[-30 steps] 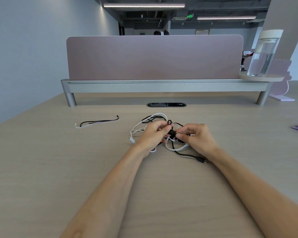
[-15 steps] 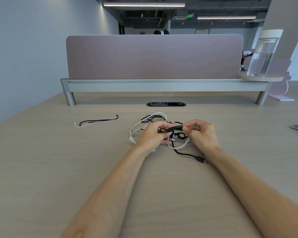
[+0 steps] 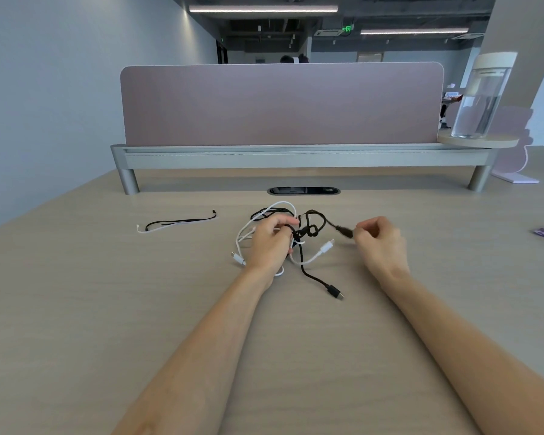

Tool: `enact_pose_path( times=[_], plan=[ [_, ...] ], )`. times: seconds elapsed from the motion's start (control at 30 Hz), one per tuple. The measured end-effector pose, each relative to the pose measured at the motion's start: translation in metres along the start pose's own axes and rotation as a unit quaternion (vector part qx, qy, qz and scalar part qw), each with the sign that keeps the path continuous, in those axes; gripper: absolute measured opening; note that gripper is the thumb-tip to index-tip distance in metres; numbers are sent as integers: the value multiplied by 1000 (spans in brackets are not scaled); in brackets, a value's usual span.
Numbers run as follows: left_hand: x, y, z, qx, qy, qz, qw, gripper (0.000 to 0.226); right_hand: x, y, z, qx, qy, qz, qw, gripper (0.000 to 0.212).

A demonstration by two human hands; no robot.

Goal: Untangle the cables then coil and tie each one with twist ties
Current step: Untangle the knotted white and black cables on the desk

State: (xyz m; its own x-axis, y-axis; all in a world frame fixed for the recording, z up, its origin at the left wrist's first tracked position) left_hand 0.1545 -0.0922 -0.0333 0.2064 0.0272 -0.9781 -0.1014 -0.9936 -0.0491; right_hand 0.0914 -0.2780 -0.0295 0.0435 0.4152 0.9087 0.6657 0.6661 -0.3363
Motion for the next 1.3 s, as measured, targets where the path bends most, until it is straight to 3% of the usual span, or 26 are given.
enact_pose_path(
  times=[0.17,0.3,0.4,0.5,0.57,0.67,0.7,0.9,1.0,1.13,1.3],
  plan=[
    [0,3,2,27,31,-57,998,36,7,3,4,14,-114,15,993,21],
    [-1,5,3,31,47,-82,995,37,16,16,16,88,-267,83,956,26],
    [-2,8,4,62,68,-125,988,28,8,29,14,166,-282,183,927,30],
    [0,13,6,97,94,-195,971,30,4,33,11,185,-266,221,920,18],
    [3,16,6,91,132,-288,944,32,3,33,10,179,-259,219,924,11],
    [-1,21,12,53,220,-479,848,27,3,31,6,152,-239,197,939,13],
    [-3,20,13,47,231,-491,839,25,2,28,4,139,-221,174,949,13],
    [-4,6,6,3,165,-311,936,8,-5,22,-4,103,-160,145,971,13],
    [-2,-2,2,-20,80,-135,988,23,-5,17,-5,67,-139,170,973,10],
    [4,-11,-5,-44,52,-99,993,24,-5,9,-4,29,-95,199,975,4],
    [0,-7,-1,-86,80,-104,988,16,0,10,3,33,-76,250,965,21]
  ],
)
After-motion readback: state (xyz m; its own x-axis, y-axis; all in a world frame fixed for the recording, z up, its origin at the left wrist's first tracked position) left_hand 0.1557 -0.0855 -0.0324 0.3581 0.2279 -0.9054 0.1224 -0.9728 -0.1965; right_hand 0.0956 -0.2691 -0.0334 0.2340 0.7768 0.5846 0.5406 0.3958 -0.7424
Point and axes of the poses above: each hand's wrist, its own z-axis away from the middle knuckle, its own y-axis out of the palm, x = y × z, the point moved 3 cm from there along -z, towards the middle knuckle, and after that the axes turned 1 degree about z, right-handed, at the moved point
